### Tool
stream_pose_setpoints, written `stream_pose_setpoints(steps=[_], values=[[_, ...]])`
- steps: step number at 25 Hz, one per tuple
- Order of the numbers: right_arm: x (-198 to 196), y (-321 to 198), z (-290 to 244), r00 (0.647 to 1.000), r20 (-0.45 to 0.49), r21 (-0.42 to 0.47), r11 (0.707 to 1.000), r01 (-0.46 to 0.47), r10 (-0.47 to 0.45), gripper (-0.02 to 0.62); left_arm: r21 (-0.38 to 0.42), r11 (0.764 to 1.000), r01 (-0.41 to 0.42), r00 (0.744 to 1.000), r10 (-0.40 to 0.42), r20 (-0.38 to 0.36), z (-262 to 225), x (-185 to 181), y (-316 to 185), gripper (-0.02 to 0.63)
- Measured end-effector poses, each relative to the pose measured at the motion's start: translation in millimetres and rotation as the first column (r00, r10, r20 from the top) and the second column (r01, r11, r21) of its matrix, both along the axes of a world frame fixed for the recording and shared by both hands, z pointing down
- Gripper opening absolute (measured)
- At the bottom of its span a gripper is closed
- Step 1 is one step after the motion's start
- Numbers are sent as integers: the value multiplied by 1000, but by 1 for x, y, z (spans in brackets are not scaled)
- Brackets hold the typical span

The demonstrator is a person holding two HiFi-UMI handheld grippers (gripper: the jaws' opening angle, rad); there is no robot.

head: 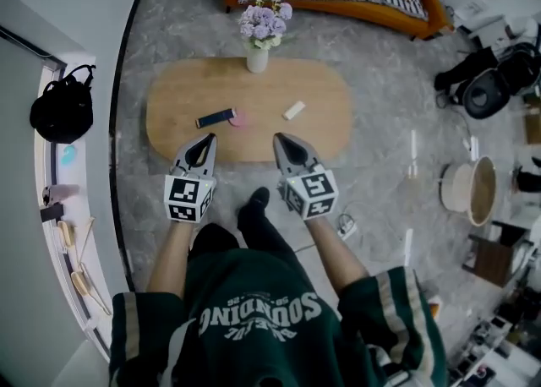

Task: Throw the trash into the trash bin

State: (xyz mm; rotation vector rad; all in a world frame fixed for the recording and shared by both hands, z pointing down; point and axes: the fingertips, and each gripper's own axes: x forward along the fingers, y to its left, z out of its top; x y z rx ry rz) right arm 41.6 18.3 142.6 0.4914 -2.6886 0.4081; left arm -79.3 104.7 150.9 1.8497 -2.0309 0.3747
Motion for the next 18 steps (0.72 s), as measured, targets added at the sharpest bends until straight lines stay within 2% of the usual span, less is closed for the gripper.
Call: stream_pose_setpoints(steps=[7, 13, 18], values=[[-63, 0, 56, 997, -30, -33, 997, 74, -75, 2, -25, 999, 22, 999, -23, -28, 57, -51, -14, 0], [-104, 6, 96, 992, -45, -26, 993, 115, -116, 2, -68, 998, -10, 1000, 9, -23, 98, -80, -16, 0], [-135, 12, 116, 969, -104, 4, 974, 225, -224, 6, -67, 998, -9, 999, 6, -41, 118, -93, -18, 0]])
